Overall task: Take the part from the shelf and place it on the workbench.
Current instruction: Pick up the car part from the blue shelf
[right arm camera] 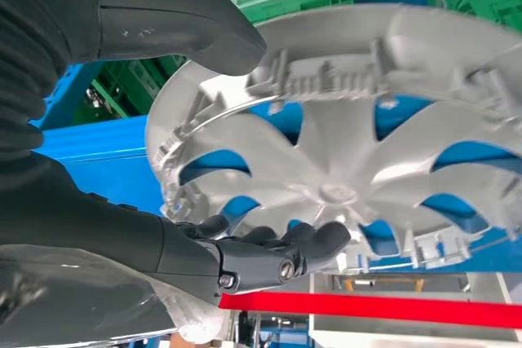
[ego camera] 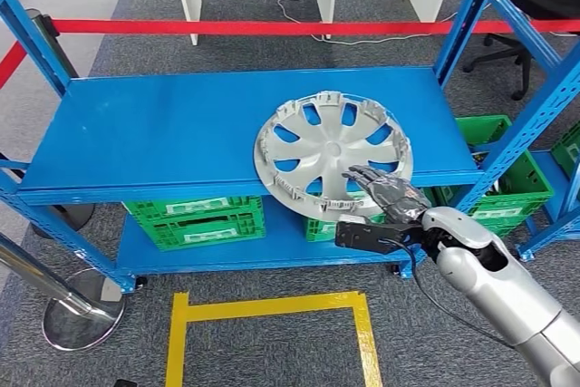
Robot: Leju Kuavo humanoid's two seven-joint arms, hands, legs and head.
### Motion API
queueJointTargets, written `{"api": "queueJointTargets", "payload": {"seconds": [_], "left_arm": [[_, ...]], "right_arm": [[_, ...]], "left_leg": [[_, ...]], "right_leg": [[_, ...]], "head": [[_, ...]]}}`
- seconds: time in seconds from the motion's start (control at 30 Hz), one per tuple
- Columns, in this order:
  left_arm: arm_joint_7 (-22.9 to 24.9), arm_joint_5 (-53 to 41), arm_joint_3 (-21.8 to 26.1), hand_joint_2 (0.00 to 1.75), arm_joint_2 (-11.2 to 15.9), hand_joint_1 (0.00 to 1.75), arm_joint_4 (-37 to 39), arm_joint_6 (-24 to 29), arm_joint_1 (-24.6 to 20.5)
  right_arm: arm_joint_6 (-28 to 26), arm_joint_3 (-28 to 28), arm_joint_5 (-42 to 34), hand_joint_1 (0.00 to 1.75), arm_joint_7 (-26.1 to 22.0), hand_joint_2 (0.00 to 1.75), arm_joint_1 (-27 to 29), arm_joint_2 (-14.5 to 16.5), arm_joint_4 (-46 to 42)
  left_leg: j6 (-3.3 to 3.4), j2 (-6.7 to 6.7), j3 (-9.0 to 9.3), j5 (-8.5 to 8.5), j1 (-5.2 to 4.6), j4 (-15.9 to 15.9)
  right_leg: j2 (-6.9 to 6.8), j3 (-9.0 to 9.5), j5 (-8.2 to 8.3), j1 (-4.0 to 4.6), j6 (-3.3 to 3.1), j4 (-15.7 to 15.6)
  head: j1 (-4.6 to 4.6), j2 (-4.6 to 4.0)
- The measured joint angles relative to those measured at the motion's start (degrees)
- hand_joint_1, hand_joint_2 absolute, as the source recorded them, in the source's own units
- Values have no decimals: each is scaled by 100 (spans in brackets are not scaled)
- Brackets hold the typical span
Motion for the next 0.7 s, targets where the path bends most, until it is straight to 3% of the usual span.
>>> {"api": "queueJointTargets", "payload": {"seconds": [0.03,0.17,0.23,0.3,0.33,0.37,0.4,0.47,0.5,0.53,0.63,0.7], "left_arm": [[1,-2,1,0,2,0,0,-1,2],[2,-11,0,0,11,0,0,-2,7],[2,-27,-1,0,9,0,0,-3,1],[5,-54,-1,0,1,0,0,-4,1],[8,-65,-1,0,0,0,0,-4,4],[12,-73,-1,0,-1,0,0,-4,6],[15,-80,-1,0,0,0,0,-4,6],[17,-89,-1,0,1,0,0,-4,1],[17,-91,-1,0,0,0,0,-4,-4],[19,-93,-1,0,-1,0,0,-4,-10],[23,-98,-1,0,-10,0,0,-4,-18],[24,-101,-1,0,-22,0,0,-4,-20]], "right_arm": [[12,1,-1,0,1,175,3,-19,-13],[63,32,39,0,1,175,17,-101,-29],[77,66,141,0,4,175,8,-122,-32],[72,127,281,0,22,175,12,-126,-23],[57,166,356,0,37,175,16,-126,-14],[28,205,434,0,51,175,20,-124,-1],[-11,242,508,0,63,175,22,-117,13],[-111,306,639,0,82,175,22,-80,42],[-158,335,702,0,95,175,19,-51,58],[-198,367,763,0,109,175,17,-18,78],[-280,477,950,0,155,175,13,90,148],[-367,534,1081,0,178,175,8,159,206]], "left_leg": [[-28,-2,-11,-9,-11,20],[-138,-1,-54,-85,-4,128],[-203,7,-266,-369,15,615],[-242,11,-625,-691,30,1386],[-248,11,-745,-744,32,1632],[-244,11,-769,-685,32,1667],[-229,11,-684,-524,31,1469],[-170,11,-314,-136,20,684],[-141,11,-155,-30,11,342],[-118,11,-60,10,-1,129],[-51,8,-18,18,-9,-8],[15,9,10,62,17,-76]], "right_leg": [[6,86,18,5,-25,-148],[10,110,22,1,-163,-181],[-2,122,26,-15,-221,-193],[-6,122,21,-12,-242,-192],[-7,123,20,-11,-244,-192],[-6,126,19,-10,-245,-192],[-6,131,18,-9,-245,-191],[-3,145,14,-4,-236,-191],[1,143,12,4,-219,-188],[1,137,13,10,-195,-188],[-7,121,25,8,-91,-219],[-9,44,-97,5,-42,-77]], "head": [[-2,0],[-10,0],[-21,0],[-25,0],[-26,0],[-27,0],[-26,0],[-26,0],[-24,0],[-21,0],[-20,0],[-5,0]]}}
